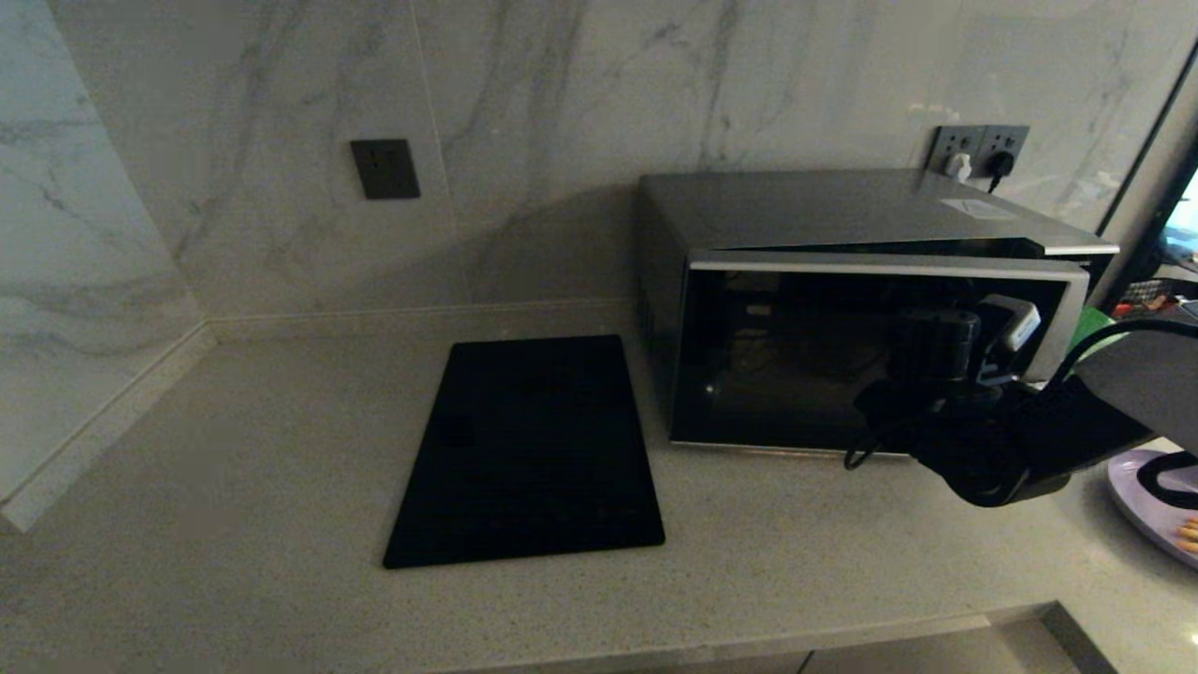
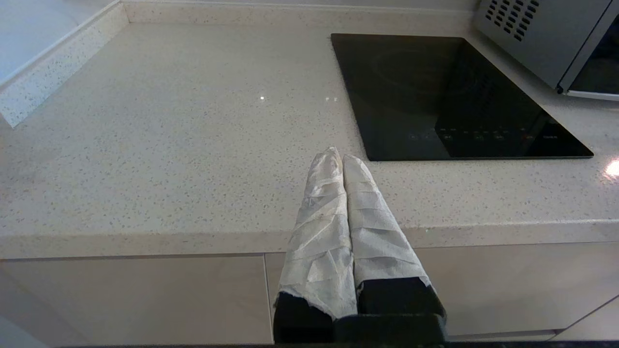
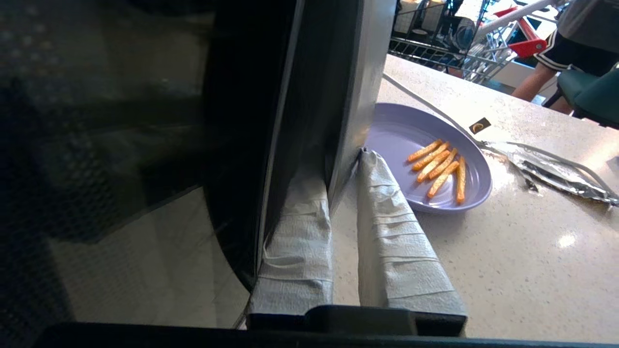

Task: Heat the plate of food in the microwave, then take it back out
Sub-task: Open the microwave oven

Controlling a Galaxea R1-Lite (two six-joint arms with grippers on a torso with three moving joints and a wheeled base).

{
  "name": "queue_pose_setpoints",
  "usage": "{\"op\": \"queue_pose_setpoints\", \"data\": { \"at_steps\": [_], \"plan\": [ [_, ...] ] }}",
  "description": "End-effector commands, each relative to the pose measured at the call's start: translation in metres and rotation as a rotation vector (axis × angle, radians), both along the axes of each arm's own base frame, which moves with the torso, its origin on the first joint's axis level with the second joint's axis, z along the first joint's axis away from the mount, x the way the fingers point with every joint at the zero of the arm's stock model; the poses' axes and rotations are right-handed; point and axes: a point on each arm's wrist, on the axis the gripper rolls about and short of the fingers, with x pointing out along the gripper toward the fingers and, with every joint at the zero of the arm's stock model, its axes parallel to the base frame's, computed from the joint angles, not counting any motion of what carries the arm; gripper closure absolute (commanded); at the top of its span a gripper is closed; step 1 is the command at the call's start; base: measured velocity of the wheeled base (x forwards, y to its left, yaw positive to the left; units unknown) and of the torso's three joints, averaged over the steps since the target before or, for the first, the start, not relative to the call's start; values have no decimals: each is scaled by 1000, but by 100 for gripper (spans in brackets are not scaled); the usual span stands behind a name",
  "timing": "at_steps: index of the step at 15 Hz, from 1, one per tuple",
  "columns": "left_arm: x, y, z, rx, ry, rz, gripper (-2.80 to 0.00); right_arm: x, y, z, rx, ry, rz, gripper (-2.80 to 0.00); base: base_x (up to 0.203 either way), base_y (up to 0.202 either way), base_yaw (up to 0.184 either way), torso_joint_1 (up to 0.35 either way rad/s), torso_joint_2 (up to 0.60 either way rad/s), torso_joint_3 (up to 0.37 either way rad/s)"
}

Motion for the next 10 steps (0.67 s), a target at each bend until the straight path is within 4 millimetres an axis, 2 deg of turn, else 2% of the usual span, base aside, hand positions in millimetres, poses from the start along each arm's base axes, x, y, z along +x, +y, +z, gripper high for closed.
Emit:
{"op": "queue_pose_setpoints", "data": {
  "at_steps": [1, 3, 4, 8, 10],
  "plan": [
    [0, 0, 0, -1, 1, 0, 0, -6, 1, 4, 5, -3, -2, 0, 0, 0, 0, 0, 0, 0],
    [0, 0, 0, -1, 1, 1, 0, -9, 4, 0, 14, 1, 3, 0, 0, 0, 0, 0, 0, 0],
    [0, 0, 0, -1, 1, 1, 0, -11, 4, -3, 18, 4, 3, -280, 0, 0, 0, 0, 0, 0],
    [0, 0, 0, -1, 0, 0, 0, -18, 11, 4, 26, 4, 29, -280, 0, 0, 0, 0, 0, 0],
    [0, 0, 0, -1, 1, 1, 0, -26, 22, 16, 33, -23, 63, -280, 0, 0, 0, 0, 0, 0]
  ]
}}
